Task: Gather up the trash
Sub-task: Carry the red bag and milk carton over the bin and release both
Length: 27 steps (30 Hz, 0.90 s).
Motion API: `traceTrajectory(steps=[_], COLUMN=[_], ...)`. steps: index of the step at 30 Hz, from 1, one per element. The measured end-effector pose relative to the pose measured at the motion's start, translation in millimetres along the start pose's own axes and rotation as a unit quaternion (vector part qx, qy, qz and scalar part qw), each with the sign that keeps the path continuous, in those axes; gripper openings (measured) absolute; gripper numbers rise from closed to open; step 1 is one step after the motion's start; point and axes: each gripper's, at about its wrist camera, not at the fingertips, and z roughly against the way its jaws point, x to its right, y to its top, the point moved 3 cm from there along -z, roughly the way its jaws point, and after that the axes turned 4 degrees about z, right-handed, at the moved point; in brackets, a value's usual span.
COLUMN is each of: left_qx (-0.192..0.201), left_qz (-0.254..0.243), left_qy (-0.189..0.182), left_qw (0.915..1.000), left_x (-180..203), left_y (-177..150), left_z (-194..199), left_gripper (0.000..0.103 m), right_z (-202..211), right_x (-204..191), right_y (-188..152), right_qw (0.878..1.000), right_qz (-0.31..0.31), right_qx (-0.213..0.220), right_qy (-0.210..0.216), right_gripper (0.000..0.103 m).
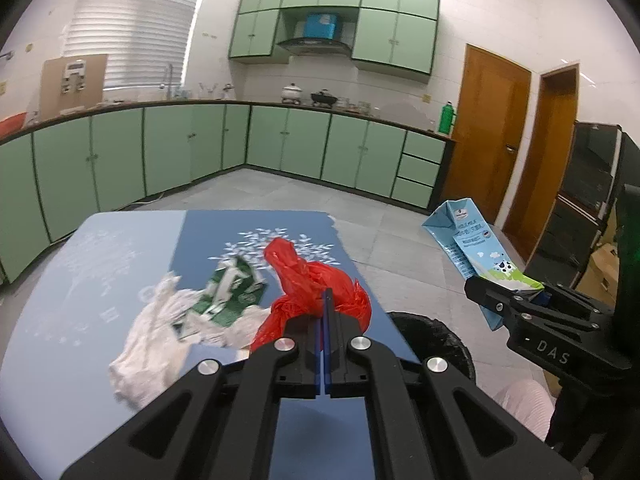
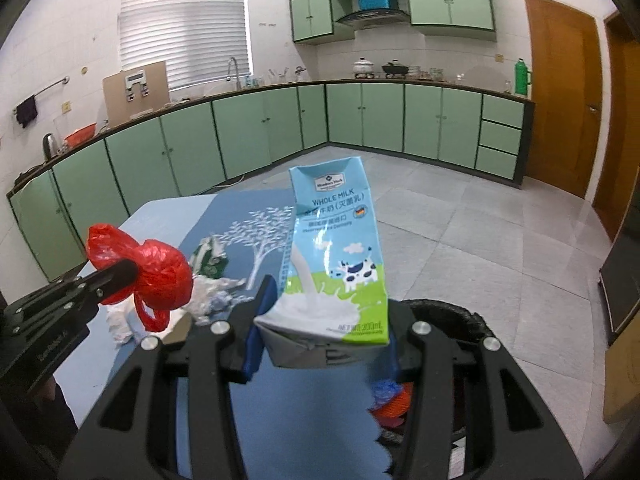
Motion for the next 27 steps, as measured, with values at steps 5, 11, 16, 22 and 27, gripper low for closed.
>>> traceTrajectory(steps=[5, 11, 16, 22, 27], left_qx=[-0.007, -0.020, -0.040, -0.064, -0.088], left_qz=[-0.016, -0.038, -0.054, -0.067, -0.073], left_qy=[-0.023, -0.058, -0.087, -0.110, -0.120], left_qw=[0.9996, 0.9974, 0.9939, 0.9896, 0.9862], left_x=[26, 67, 101, 130, 148], left_y=[5, 9, 8, 5, -5], left_z=[-22, -55, -86, -124, -156], left_gripper=[0.001, 0.001, 0.001, 0.001, 0.001], right_z=[1, -4, -14, -34, -54], right_x=[29, 70, 104, 140, 161], right_y=[-1, -8, -21, -41, -52], right_qw=[1.000, 0.998, 0.996, 0.992, 0.989], right_qz=[-0.013, -0.032, -0.051, -0.069, -0.077], right_qx=[0.001, -0.006, -0.020, -0.044, -0.061], right_qy=[-0.021, -0.049, -0.074, -0.097, -0.110], right_gripper=[0.044, 0.044, 0.044, 0.044, 0.044])
